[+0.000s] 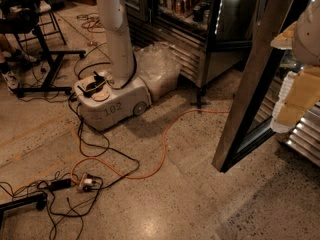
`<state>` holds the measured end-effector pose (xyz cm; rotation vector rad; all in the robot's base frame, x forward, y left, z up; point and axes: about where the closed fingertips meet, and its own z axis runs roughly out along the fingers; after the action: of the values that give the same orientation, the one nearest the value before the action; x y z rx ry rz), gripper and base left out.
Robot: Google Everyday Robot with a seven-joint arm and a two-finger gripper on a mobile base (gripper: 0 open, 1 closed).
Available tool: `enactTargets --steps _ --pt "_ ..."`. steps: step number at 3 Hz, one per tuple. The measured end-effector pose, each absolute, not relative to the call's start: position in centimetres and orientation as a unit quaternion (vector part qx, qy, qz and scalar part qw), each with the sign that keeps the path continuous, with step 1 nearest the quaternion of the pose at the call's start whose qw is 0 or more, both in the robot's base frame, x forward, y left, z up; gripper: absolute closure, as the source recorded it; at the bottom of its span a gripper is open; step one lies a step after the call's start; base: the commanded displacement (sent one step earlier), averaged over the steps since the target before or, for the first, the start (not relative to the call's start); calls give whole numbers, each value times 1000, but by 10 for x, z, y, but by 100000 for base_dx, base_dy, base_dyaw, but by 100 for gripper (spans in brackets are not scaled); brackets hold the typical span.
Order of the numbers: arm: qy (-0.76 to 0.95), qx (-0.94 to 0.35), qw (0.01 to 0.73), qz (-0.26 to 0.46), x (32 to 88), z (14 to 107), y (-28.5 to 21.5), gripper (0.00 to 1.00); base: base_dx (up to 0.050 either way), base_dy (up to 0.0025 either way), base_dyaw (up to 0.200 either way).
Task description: Close left fridge door
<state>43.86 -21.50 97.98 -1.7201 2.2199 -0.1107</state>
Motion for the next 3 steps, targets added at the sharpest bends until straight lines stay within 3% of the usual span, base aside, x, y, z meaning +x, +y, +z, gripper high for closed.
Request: enactTargets --steps 1,3 --pt "779 -604 165 -39 439 980 -215 0 -4 6 18737" --pt "783 -597 169 -35 443 983 -208 0 0 0 0"
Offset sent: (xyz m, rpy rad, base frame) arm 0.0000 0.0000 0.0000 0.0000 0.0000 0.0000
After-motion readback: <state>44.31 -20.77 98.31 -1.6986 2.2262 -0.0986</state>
